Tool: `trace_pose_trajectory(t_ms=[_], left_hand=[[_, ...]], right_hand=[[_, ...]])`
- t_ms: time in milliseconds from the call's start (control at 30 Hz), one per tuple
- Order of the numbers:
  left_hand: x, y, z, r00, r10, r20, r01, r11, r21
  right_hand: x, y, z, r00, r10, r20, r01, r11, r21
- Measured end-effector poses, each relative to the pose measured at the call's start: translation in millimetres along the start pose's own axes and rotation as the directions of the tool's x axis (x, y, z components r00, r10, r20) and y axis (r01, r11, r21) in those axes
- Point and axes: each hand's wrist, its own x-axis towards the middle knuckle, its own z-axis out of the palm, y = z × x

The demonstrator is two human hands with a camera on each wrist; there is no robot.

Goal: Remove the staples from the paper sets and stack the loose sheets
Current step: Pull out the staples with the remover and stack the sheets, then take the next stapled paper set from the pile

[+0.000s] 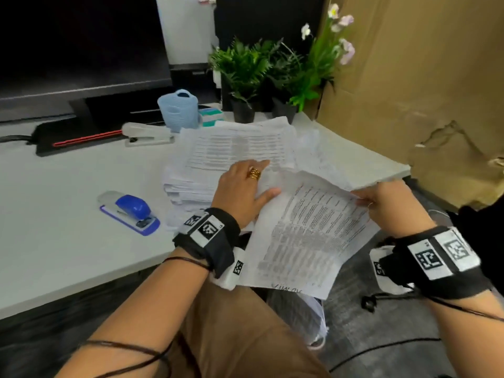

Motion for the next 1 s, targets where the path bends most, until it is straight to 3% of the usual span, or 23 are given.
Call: trace_pose_trajectory(t_ms=[67,133,233,367,600,800,867,1000], left_hand=[[2,-3,21,0.986,-0.067,0.155,0.036,0.980,0.196],[6,-4,35,0.970,-0.106,0.219,0.041,0.957,0.286],[19,2,42,0.965,-0.128,0.230,0.063,0.960,0.272],[28,14,54,0.959,-0.163,0.234,0.094,0.956,0.278],[27,13,61,0.971,-0.144,0.193,0.088,0.958,0.272],[27,10,65,0.978,-0.128,0.164,0.080,0.959,0.273],[27,9,65,0.979,-0.129,0.158,0.082,0.958,0.273],[27,9,65,0.981,-0.123,0.149,0.079,0.960,0.270]], right_hand=[[-12,20,1,0.996,0.085,0.029,-0.084,0.996,-0.021],[-23,33,4,0.986,0.144,0.084,-0.142,0.989,-0.031],[-30,41,23,0.956,0.187,0.226,-0.174,0.982,-0.078],[-25,45,72,0.872,0.252,0.420,-0.237,0.967,-0.087],[-24,24,163,0.773,0.268,0.576,-0.295,0.954,-0.047],[-44,18,235,0.621,0.422,0.660,-0.412,0.893,-0.184],[-54,17,249,0.583,0.407,0.703,-0.426,0.890,-0.163],[-81,7,266,0.615,0.163,0.771,-0.312,0.949,0.049]])
